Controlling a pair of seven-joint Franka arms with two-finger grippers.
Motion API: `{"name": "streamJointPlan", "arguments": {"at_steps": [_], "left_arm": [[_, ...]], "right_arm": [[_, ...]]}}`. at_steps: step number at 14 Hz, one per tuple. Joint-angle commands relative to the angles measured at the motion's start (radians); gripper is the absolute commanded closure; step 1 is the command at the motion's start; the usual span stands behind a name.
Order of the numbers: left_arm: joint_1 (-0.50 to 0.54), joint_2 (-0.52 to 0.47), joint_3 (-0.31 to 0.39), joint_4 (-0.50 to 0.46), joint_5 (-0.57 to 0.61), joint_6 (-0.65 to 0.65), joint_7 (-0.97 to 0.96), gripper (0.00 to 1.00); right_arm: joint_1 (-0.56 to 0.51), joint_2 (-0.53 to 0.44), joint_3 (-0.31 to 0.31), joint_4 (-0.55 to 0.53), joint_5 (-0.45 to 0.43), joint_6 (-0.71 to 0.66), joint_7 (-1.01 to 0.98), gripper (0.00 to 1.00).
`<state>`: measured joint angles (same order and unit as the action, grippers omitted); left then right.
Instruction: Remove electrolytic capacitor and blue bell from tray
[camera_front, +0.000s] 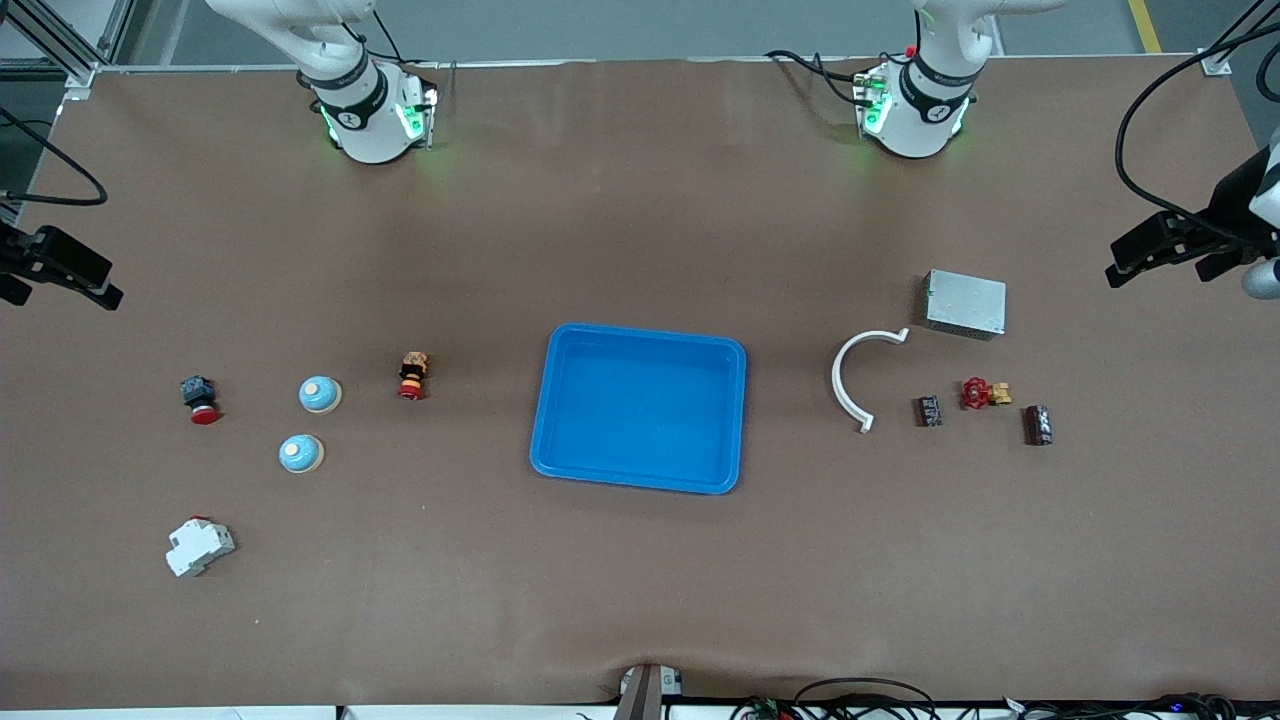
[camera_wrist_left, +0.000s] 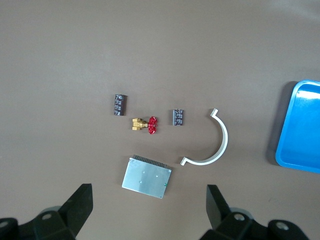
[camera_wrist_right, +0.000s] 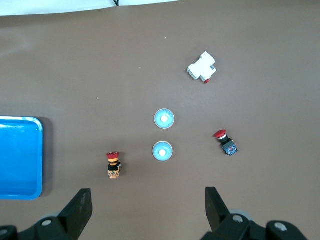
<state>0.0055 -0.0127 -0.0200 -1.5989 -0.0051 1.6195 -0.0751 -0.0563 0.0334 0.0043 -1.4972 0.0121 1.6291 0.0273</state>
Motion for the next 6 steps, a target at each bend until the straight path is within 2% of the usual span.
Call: {"name": "streamJointPlan", "arguments": {"at_steps": [1, 6], "left_arm": [[0.002, 0.010, 0.000, 0.020, -0.019, -0.009, 0.012, 0.00], [0.004, 0.011, 0.000, 0.022, -0.018, -0.009, 0.012, 0.00]], "right_arm": [[-0.004, -0.006, -0.001, -0.020, -0.004, -0.002, -0.004, 0.00], [-0.004, -0.007, -0.003, -0.023, -0.004, -0.014, -0.004, 0.00]]}}
